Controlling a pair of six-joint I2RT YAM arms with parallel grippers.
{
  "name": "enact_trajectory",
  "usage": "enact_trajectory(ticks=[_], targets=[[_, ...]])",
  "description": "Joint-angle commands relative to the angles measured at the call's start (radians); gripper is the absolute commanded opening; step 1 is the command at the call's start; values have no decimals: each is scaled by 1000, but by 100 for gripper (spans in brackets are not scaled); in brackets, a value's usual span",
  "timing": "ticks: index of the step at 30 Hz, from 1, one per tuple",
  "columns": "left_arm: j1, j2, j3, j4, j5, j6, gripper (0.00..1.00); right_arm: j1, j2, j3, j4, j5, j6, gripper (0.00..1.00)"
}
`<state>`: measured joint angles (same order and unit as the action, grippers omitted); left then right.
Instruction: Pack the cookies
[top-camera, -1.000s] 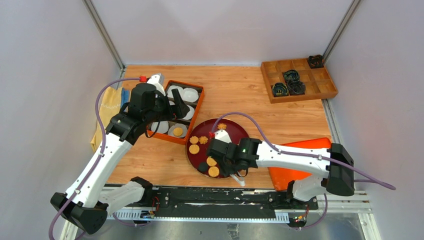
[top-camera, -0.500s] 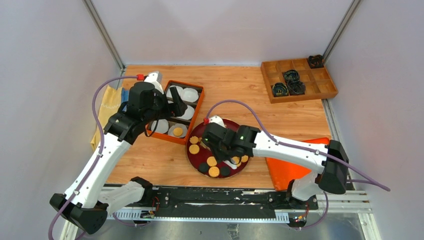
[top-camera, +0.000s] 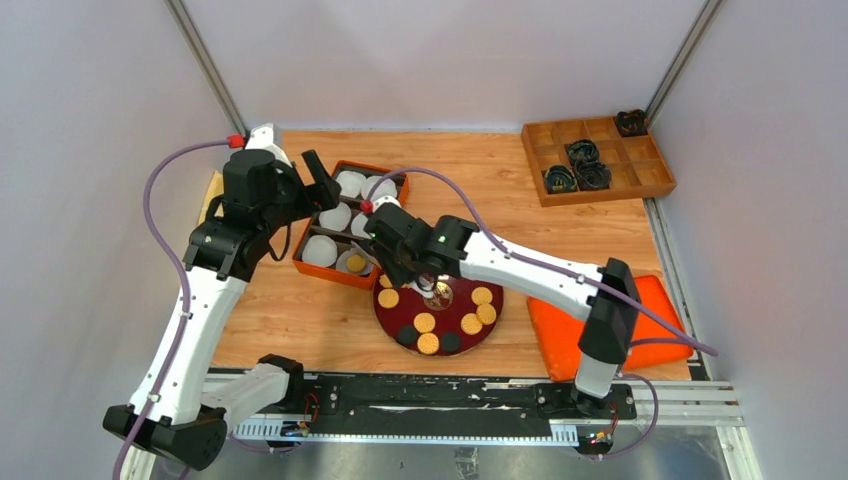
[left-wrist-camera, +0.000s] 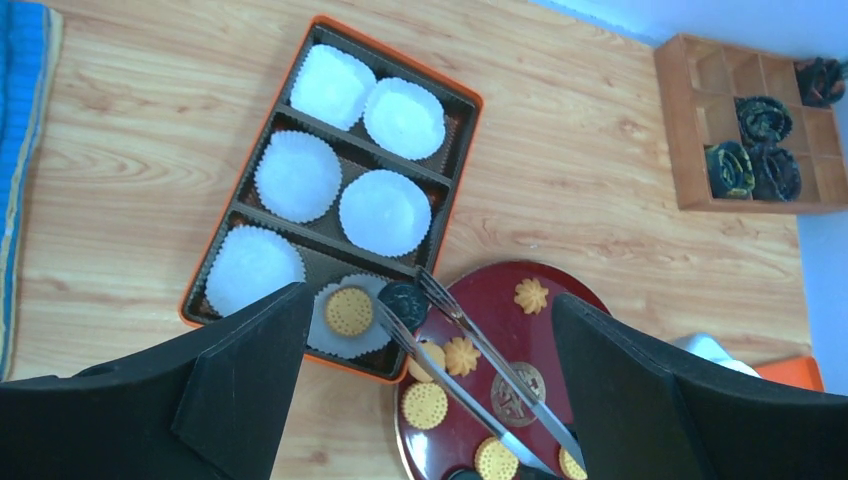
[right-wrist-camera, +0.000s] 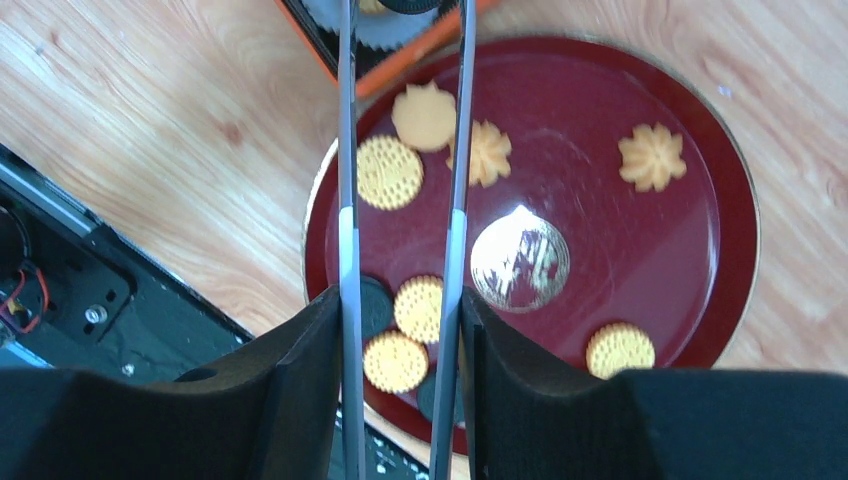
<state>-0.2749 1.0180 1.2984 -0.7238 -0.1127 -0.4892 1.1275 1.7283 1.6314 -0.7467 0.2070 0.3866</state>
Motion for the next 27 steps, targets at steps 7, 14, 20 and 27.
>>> enact_trajectory(ticks=[7,14,20,27], targets=[[65,-3,42,-43,-27,38,97,-28,261,307,44,-148,-116,0],[85,-11,25,-44,-19,51,98,-29,351,397,52,-183,-140,0],[92,-2,11,-43,-12,55,97,-32,404,447,53,-191,-146,0],[94,3,4,-43,-1,66,98,-39,442,459,51,-192,-140,32]])
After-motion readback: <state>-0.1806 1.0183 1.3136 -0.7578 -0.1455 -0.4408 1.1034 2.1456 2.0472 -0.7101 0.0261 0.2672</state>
